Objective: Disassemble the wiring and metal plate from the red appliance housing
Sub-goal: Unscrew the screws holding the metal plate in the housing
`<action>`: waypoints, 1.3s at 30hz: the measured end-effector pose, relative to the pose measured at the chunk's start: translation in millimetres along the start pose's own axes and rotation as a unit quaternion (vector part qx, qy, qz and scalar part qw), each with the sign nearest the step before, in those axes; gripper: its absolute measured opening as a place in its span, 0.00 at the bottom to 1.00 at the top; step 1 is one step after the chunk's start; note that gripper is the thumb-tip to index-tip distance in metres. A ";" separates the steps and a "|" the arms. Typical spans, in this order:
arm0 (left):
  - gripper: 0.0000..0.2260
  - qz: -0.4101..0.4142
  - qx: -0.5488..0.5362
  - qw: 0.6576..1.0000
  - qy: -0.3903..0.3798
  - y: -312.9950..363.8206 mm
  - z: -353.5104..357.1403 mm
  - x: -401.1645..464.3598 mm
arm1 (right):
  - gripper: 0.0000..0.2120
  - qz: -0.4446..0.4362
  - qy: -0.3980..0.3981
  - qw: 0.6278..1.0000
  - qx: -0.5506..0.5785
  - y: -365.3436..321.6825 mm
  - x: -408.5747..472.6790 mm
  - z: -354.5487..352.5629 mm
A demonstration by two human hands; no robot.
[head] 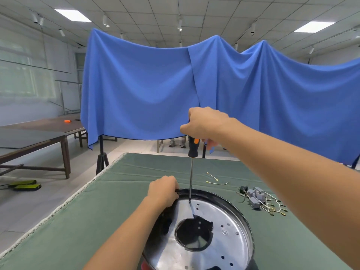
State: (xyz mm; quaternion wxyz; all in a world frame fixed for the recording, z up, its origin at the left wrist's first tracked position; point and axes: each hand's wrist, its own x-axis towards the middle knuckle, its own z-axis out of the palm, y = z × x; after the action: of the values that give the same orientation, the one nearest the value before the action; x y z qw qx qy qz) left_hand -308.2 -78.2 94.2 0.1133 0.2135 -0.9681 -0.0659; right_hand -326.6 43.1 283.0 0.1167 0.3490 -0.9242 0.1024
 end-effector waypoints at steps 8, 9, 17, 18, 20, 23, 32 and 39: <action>0.04 -0.010 0.032 0.997 0.063 12.3 14.2 1.2 | 0.08 -0.006 0.033 0.999 0.008 18.1 3.1 8.3; 0.05 -0.012 0.015 0.998 0.063 12.4 14.7 -0.3 | 0.04 -0.007 0.012 0.999 0.036 19.2 2.2 6.3; 0.10 0.068 0.006 0.990 0.123 13.1 11.8 -17.7 | 0.15 -0.008 0.089 0.996 -0.030 23.0 4.7 7.2; 0.10 0.073 -0.003 0.991 0.110 15.4 16.7 -19.5 | 0.18 -0.008 0.109 0.993 -0.049 22.4 6.7 8.5; 0.10 0.078 -0.021 0.993 0.087 18.7 25.5 -21.1 | 0.16 -0.025 0.127 0.989 -0.066 20.2 11.7 13.2; 0.12 0.079 -0.049 0.992 0.084 17.5 32.8 -20.7 | 0.06 -0.039 0.037 0.998 0.013 18.3 15.8 13.0; 0.14 0.078 -0.092 0.986 0.118 13.1 38.7 -19.8 | 0.13 -0.032 0.114 0.991 0.065 21.9 15.3 18.6; 0.12 0.083 -0.074 0.986 0.124 12.5 39.1 -18.4 | 0.07 -0.014 0.073 0.996 0.056 13.0 16.1 10.7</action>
State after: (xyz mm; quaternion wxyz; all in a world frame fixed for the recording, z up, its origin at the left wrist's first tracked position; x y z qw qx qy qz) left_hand -306.6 -55.9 55.1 0.2526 0.1301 -0.9534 -0.1011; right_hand -348.6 39.8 276.1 0.1657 0.3594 -0.9010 0.1777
